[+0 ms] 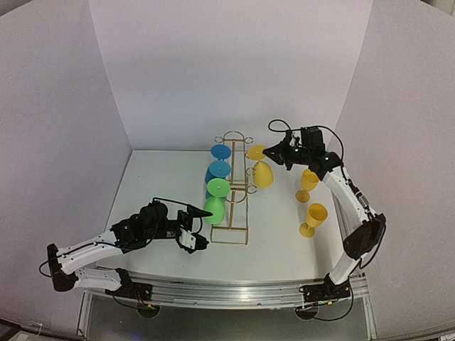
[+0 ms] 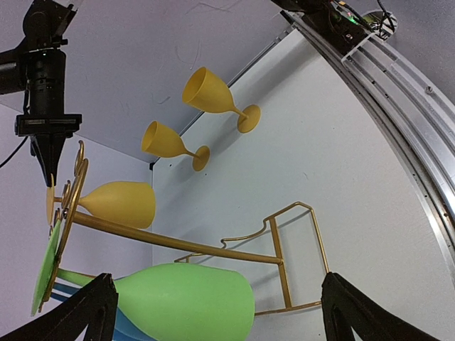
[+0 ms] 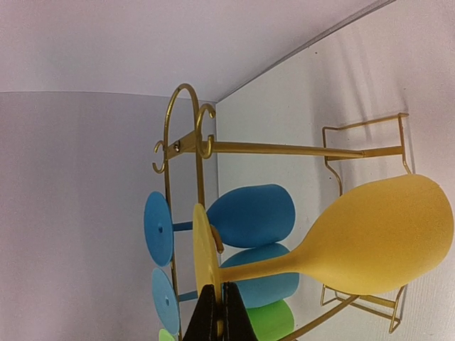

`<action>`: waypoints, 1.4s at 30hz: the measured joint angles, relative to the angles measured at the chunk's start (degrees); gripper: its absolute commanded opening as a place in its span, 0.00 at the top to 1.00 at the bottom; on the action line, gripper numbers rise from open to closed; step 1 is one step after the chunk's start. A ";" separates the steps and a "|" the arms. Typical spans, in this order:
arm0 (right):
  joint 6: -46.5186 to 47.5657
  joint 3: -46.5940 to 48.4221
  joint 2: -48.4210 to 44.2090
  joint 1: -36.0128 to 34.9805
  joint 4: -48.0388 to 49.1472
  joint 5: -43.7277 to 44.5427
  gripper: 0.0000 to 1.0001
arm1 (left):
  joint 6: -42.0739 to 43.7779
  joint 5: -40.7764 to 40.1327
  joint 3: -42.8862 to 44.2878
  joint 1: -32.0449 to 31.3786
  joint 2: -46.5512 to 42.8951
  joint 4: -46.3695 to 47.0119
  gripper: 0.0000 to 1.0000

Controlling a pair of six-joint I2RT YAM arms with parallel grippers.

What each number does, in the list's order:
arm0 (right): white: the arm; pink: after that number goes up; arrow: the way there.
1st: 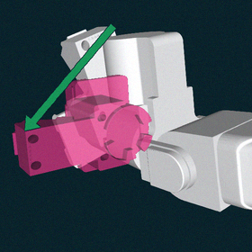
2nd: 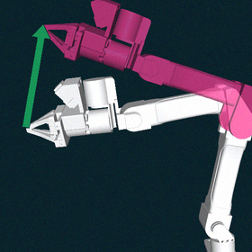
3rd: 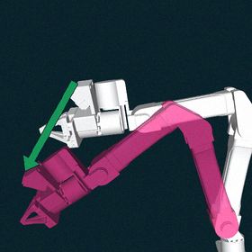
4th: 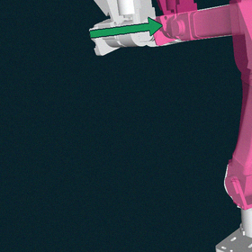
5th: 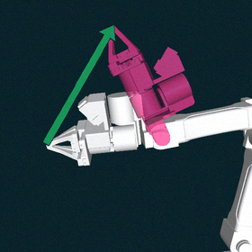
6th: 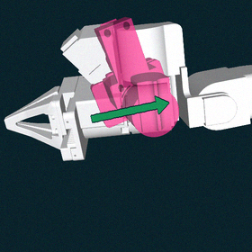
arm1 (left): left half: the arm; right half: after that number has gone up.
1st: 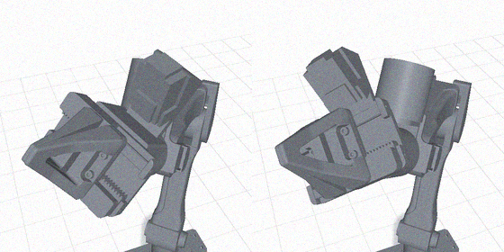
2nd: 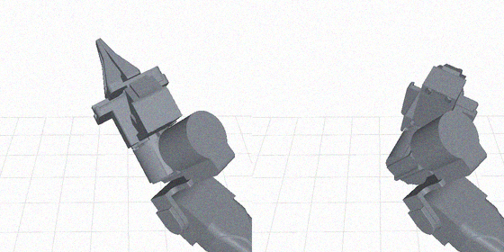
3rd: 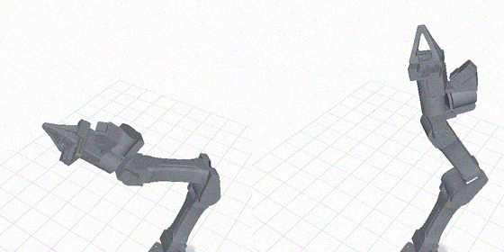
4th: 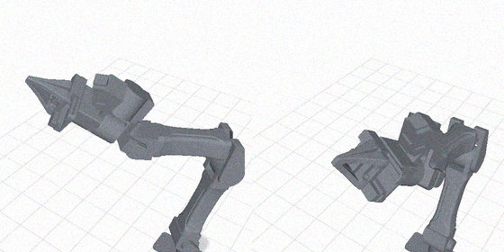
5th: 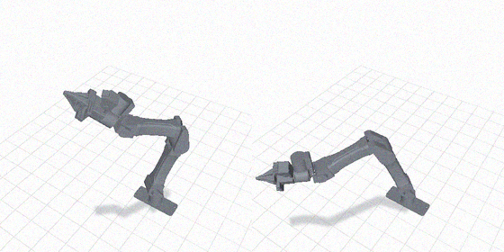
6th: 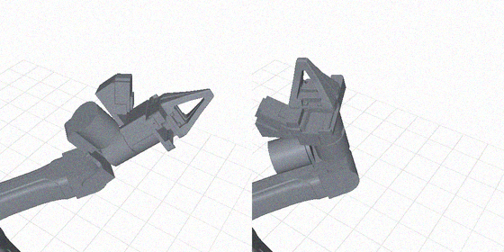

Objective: Take the wine glass off the wine glass rack

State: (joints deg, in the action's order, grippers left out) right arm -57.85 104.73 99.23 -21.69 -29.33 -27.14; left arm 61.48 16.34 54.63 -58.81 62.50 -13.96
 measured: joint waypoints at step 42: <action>29.30 -6.92 -29.47 1.74 -23.17 1.70 1.00 | -39.64 12.89 36.40 0.00 16.37 -17.41 0.15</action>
State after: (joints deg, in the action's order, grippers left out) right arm -28.54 97.81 69.76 -19.95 -52.50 -25.44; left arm 21.83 29.23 91.04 -58.81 78.87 -31.37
